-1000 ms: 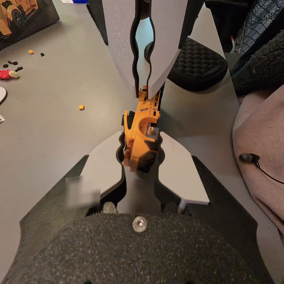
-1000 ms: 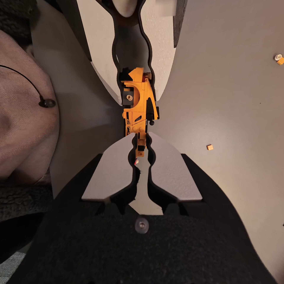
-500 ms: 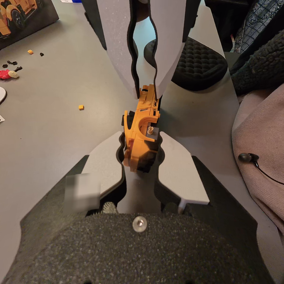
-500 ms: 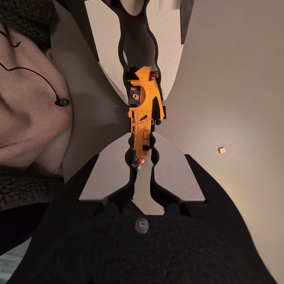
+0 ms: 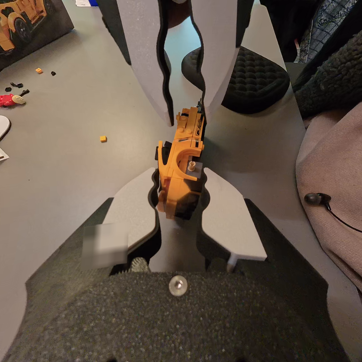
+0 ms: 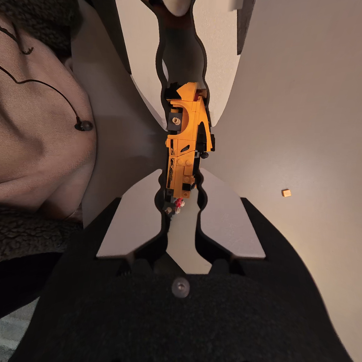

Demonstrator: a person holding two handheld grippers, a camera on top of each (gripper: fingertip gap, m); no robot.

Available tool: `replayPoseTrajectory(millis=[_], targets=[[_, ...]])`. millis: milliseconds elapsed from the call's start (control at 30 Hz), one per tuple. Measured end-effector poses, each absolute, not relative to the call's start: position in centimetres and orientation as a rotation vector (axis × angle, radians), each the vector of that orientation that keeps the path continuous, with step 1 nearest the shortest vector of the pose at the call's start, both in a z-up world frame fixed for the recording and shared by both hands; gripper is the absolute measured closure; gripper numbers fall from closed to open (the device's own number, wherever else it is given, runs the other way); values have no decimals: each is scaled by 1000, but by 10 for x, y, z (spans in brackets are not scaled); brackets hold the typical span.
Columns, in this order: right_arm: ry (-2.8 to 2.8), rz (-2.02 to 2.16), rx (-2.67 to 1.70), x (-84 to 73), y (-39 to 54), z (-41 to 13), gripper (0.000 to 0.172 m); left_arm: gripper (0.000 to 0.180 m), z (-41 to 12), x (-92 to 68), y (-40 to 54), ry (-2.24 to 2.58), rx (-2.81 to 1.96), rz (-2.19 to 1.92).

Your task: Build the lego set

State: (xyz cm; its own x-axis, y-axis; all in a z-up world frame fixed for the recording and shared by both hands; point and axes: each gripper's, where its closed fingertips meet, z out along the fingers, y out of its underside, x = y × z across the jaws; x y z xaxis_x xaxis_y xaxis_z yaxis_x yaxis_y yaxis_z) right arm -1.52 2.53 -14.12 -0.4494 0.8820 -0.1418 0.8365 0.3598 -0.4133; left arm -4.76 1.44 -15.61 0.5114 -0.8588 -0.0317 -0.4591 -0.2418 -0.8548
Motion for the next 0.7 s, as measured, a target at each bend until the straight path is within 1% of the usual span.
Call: replayPoseTrajectory(millis=[233,400,500,700], targets=[[-2490,724,-1598,-15,23,-135,141,141,-156,-47,14,1106,-1863,-555],[-2517,946,-1701,-14,30,-118,144,141,-155,-45,12,1163,-1816,-519],[-2623,1123,-1785,-15,26,-121,145,141,-155,-43,9,1209,-1774,-493],[-2728,1335,-1964,-17,20,-130,150,141,-155,-43,9,1239,-1749,-461]])
